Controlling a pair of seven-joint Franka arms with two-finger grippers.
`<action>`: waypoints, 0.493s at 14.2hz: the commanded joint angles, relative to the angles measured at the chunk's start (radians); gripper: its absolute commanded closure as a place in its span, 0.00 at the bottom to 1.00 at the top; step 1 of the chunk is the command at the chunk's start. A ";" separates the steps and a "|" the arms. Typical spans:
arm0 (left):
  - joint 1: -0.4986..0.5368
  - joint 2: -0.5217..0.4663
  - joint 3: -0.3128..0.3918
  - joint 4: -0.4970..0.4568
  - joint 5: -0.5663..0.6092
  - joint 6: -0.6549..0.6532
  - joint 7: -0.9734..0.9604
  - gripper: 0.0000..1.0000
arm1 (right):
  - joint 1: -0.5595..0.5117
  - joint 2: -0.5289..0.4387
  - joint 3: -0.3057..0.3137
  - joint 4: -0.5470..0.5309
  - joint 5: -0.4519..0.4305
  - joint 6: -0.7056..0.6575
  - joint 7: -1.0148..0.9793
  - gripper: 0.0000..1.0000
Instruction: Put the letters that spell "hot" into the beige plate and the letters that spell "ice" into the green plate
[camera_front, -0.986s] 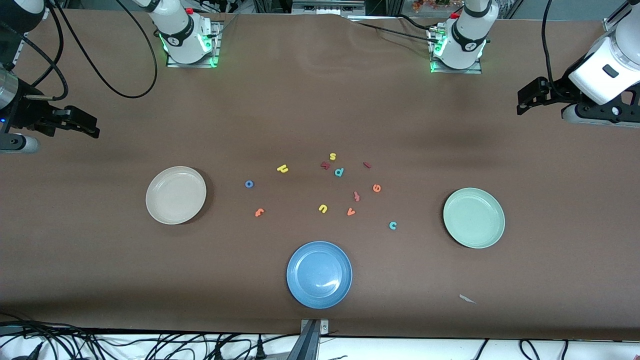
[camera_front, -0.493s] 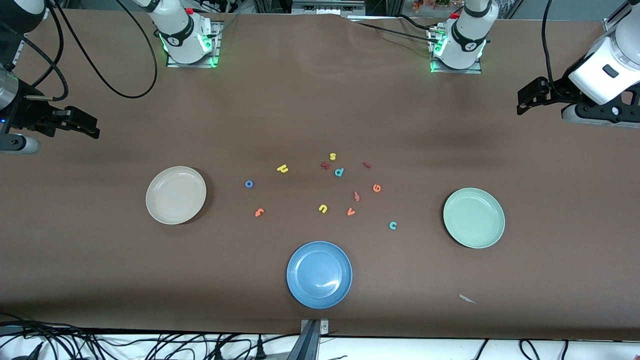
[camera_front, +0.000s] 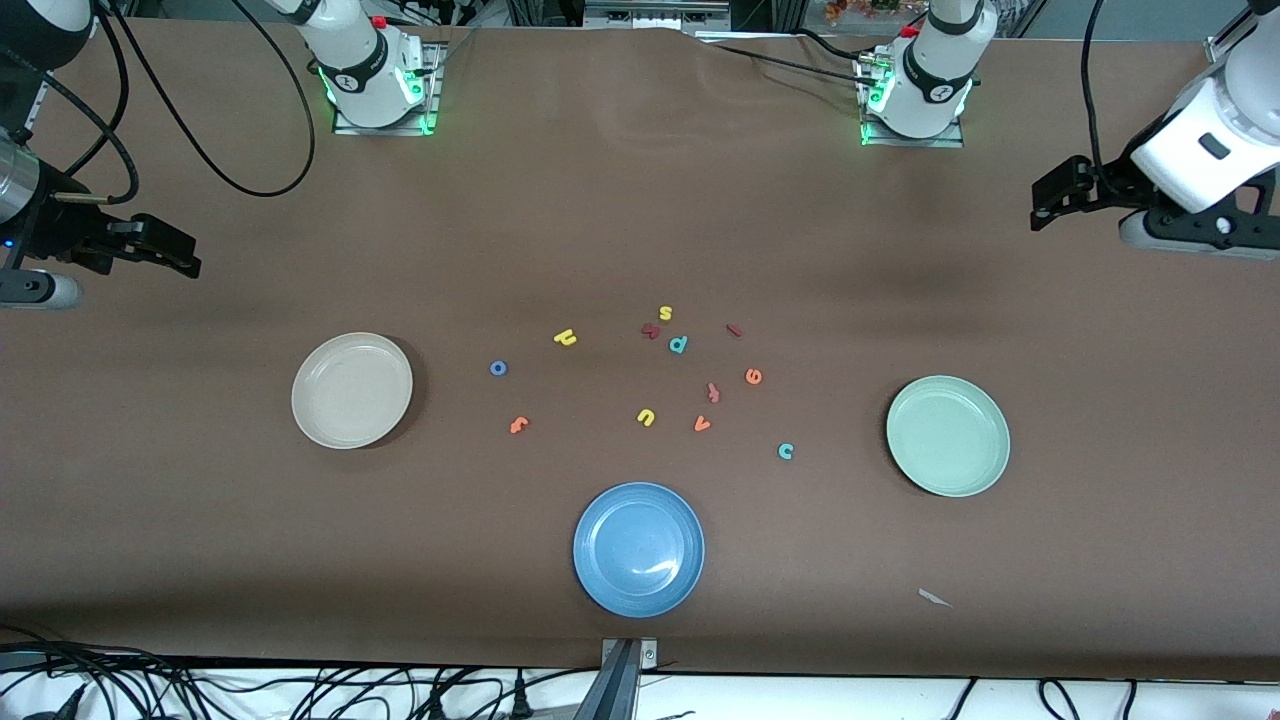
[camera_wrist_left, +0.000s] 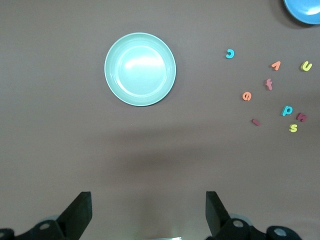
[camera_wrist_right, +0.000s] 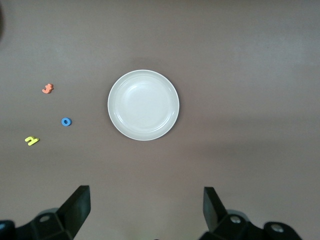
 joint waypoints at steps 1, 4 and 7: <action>-0.026 0.059 -0.006 0.031 0.007 -0.011 0.011 0.00 | 0.004 0.001 -0.005 -0.006 0.017 0.002 -0.002 0.00; -0.096 0.162 -0.012 0.034 0.009 -0.002 0.005 0.00 | 0.004 0.004 -0.005 -0.006 0.017 -0.001 -0.016 0.00; -0.202 0.295 -0.012 0.104 0.004 0.039 -0.090 0.00 | 0.005 0.017 -0.002 -0.006 0.017 -0.002 -0.004 0.00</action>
